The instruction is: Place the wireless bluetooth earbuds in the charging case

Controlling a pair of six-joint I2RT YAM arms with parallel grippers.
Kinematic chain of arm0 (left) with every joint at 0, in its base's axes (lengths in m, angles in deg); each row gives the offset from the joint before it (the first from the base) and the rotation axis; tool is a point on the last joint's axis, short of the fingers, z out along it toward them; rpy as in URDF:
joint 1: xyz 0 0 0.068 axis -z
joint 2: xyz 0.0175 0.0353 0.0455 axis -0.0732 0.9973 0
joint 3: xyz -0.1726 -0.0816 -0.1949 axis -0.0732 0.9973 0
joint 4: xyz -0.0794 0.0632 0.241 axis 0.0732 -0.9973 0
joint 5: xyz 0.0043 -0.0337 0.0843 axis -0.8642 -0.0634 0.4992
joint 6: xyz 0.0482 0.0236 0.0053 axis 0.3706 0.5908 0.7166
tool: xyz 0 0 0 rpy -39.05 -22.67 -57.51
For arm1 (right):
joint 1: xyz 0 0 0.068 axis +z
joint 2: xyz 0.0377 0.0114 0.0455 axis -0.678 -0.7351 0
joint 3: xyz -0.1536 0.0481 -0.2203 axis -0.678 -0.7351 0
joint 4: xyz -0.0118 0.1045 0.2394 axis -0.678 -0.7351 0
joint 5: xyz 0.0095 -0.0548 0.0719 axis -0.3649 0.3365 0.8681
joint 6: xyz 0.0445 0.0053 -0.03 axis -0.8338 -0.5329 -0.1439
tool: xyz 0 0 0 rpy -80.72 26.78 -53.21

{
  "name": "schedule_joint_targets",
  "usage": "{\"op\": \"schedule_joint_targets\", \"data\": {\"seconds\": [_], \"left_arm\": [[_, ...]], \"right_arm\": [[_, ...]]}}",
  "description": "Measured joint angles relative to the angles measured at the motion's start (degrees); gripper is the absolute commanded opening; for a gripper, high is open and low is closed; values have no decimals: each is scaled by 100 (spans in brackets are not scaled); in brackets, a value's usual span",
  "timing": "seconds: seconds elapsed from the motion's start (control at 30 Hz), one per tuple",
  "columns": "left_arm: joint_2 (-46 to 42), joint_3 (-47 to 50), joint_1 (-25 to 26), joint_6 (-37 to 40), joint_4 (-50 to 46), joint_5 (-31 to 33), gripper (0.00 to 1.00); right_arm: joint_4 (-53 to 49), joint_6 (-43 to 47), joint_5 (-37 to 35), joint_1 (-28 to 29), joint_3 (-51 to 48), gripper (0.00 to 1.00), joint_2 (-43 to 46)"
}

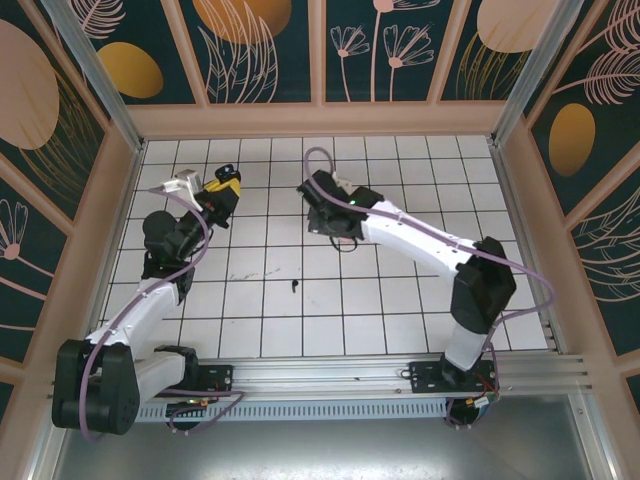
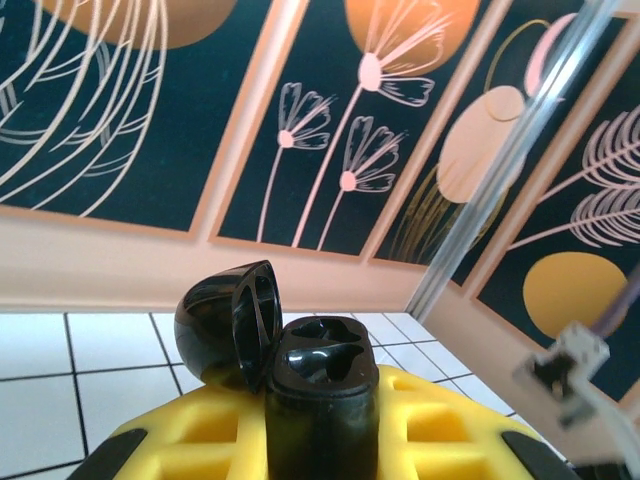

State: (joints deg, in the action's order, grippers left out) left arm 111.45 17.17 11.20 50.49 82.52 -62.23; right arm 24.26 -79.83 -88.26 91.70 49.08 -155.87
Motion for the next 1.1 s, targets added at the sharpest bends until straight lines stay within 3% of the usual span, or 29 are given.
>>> {"op": "schedule_joint_targets", "data": {"seconds": [0.17,0.33,0.77,1.1], "left_arm": [[92,271,87,293,481,-297,0],[146,385,612,909,638,-520,0],[372,466,1700,2387,850,-925,0],[922,-173,2079,2769,848,-1294,0]], "right_arm": [[232,553,-48,-382,35,18,463],[549,1169,-44,-483,168,18,780],[1720,2872,656,-457,-511,18,2015],[2118,3733,966,-31,-1023,18,2483]]}}
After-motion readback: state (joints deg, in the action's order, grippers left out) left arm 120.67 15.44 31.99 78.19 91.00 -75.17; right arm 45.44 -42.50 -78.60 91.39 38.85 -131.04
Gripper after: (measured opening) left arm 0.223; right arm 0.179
